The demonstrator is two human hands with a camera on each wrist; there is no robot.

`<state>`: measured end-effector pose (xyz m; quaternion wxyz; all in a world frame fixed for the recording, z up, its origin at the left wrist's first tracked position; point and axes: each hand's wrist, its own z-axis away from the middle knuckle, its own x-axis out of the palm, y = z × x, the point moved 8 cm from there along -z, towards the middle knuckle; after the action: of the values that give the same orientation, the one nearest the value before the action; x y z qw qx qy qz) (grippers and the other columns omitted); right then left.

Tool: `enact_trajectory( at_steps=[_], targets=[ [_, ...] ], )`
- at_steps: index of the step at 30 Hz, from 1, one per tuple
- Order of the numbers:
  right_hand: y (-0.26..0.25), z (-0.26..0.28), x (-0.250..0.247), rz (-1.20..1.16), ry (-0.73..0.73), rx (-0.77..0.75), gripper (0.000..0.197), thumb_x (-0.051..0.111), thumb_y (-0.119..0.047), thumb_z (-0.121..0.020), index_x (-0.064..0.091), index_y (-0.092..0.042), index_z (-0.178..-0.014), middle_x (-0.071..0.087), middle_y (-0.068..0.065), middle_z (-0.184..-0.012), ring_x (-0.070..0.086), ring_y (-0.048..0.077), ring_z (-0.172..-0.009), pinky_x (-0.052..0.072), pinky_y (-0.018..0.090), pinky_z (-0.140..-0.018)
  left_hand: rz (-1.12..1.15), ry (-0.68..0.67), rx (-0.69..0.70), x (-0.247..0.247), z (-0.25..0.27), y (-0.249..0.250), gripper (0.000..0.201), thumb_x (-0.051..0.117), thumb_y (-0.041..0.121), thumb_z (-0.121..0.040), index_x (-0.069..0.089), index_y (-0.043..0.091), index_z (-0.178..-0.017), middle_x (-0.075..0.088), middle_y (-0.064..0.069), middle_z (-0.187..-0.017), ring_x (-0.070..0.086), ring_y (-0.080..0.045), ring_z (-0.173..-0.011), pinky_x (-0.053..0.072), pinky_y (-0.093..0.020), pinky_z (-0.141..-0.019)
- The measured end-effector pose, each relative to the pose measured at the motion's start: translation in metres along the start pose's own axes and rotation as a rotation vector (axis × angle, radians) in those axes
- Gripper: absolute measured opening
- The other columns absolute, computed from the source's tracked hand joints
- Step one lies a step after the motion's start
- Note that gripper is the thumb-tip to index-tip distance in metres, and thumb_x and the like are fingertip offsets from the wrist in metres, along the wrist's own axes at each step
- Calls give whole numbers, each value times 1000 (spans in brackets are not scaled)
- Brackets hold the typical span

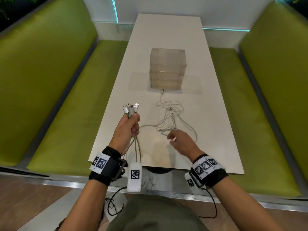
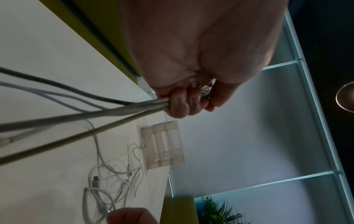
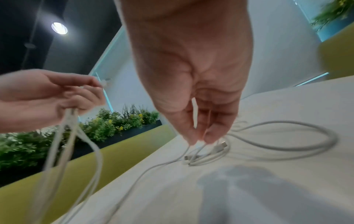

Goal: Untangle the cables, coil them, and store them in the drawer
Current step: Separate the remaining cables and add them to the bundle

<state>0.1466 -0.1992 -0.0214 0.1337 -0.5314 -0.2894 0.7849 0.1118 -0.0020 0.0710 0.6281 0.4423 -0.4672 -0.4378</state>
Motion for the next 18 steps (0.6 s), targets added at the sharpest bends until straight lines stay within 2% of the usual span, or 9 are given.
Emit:
enact_trajectory(
  at_steps=[2, 4, 7, 11, 15, 17, 18],
  targets=[
    [7, -16, -16, 81, 160, 57, 25, 53, -4, -88, 60, -12, -111, 54, 11, -117, 54, 26, -104, 43, 33, -85, -1, -10, 8, 0, 0, -1, 20, 39, 15, -101, 48, 14, -83, 41, 5, -73, 29, -6, -52, 26, -19, -48],
    [16, -27, -25, 131, 231, 125, 29, 55, -11, -91, 56, -12, -120, 51, 13, -121, 50, 31, -110, 43, 38, -87, 13, -17, 13, -2, 1, -2, 21, 39, 14, -101, 48, 14, -83, 42, 4, -74, 30, -6, -52, 27, -18, -48],
    [29, -39, -23, 115, 151, 204, 31, 57, -27, -92, 55, -13, -120, 62, 13, -114, 56, 31, -106, 45, 37, -85, 9, -43, 20, -2, 1, -4, 21, 38, 14, -101, 49, 13, -83, 42, 3, -75, 31, -5, -52, 28, -18, -49],
    [35, -39, -17, 49, 88, 192, 17, 56, -24, -91, 64, -12, -100, 67, 9, -103, 59, 26, -96, 44, 30, -75, -6, -64, 20, -2, 1, -6, 23, 37, 14, -102, 53, 11, -85, 46, 3, -73, 33, -5, -52, 30, -17, -49],
    [22, -26, -28, -305, 101, 76, 9, 61, -22, -89, 62, -13, -87, 67, 3, -84, 59, 18, -75, 44, 25, -63, -15, -56, 8, -5, -1, -11, 23, 38, 15, -102, 55, 11, -87, 51, 3, -72, 36, -5, -53, 31, -17, -50],
    [13, -14, -31, -383, -10, 42, 8, 65, -21, -86, 63, -13, -86, 68, -2, -78, 58, 12, -66, 44, 21, -57, -16, -57, 6, -4, -3, -14, 24, 38, 15, -102, 56, 11, -86, 52, 3, -72, 36, -5, -53, 31, -17, -50],
    [10, -8, -26, -328, -123, 32, 8, 67, -21, -84, 65, -13, -86, 68, -3, -76, 57, 9, -64, 42, 18, -55, -16, -58, 6, -4, -4, -14, 24, 38, 15, -102, 56, 11, -86, 52, 3, -72, 36, -5, -53, 31, -17, -50]
  ],
)
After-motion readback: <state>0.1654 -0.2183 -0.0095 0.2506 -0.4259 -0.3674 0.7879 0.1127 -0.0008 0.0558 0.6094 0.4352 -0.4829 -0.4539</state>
